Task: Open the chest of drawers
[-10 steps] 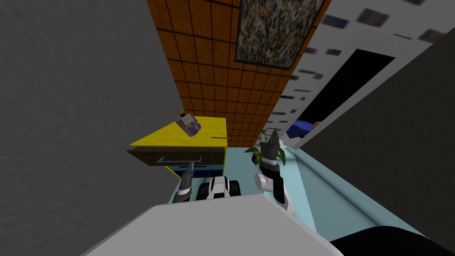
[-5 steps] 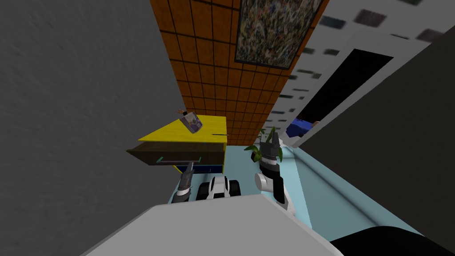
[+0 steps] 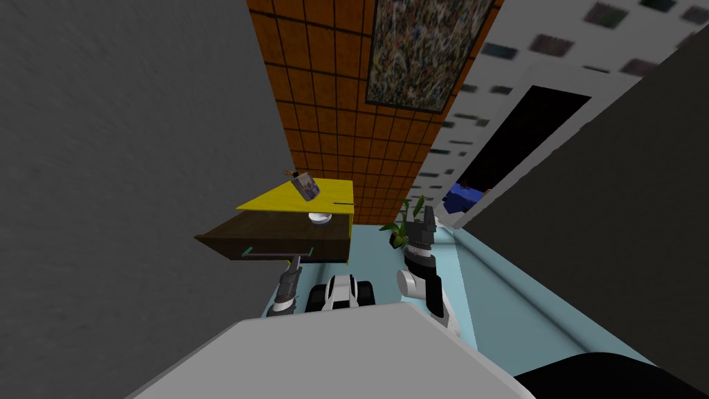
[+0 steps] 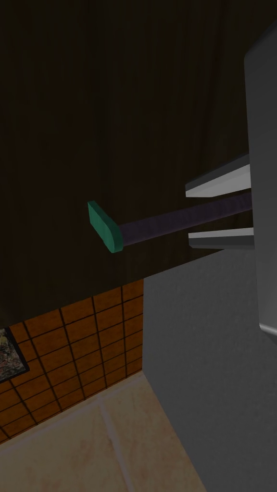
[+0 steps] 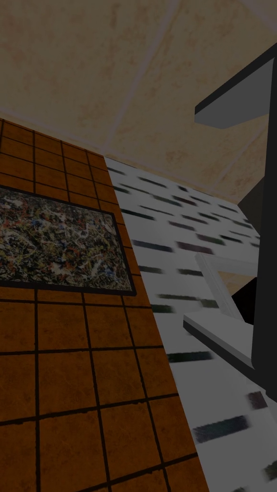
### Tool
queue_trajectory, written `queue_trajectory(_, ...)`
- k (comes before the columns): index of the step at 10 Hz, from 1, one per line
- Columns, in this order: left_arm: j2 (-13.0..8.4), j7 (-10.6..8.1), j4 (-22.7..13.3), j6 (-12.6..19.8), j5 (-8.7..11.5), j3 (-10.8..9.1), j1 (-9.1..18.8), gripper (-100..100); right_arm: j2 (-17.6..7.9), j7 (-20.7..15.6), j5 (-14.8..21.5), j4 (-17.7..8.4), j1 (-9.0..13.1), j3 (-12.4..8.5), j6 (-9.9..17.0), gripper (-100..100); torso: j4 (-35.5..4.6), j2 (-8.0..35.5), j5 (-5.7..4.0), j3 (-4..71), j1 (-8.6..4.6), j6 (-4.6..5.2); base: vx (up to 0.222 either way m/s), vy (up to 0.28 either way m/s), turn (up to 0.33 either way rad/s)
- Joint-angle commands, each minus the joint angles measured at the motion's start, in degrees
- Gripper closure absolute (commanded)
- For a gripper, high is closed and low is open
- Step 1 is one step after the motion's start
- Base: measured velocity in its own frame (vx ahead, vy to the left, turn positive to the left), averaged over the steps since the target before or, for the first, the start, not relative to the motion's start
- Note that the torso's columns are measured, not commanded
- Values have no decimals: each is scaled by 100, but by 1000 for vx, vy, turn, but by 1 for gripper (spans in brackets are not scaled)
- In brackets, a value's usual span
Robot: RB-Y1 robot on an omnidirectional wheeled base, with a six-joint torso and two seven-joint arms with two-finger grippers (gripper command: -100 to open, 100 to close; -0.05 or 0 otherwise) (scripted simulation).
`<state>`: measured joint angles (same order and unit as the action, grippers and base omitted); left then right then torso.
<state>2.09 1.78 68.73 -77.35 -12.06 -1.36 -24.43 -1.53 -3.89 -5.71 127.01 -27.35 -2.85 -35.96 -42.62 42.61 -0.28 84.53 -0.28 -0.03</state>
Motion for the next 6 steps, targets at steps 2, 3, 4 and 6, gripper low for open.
queue_trajectory(2,-7,-48,162,-300,-24,17,-155,100,0,0,0,0,1,0,0,0,-6,16,0,-12,-2,4,-171,2,14)
queue_trajectory(3,-27,-90,279,-13,-22,23,-208,-100,0,0,0,0,1,0,0,0,-16,21,-8,-10,-3,-2,-84,-3,-1)
queue_trajectory(4,-45,-137,461,126,-14,29,-248,-100,0,0,0,0,0,0,0,0,10,-19,7,2,4,1,-18,-15,2)
queue_trajectory(6,-80,-232,823,404,2,40,-329,-100,0,0,0,0,-2,0,0,0,41,-70,26,29,27,4,-4,-20,-7)
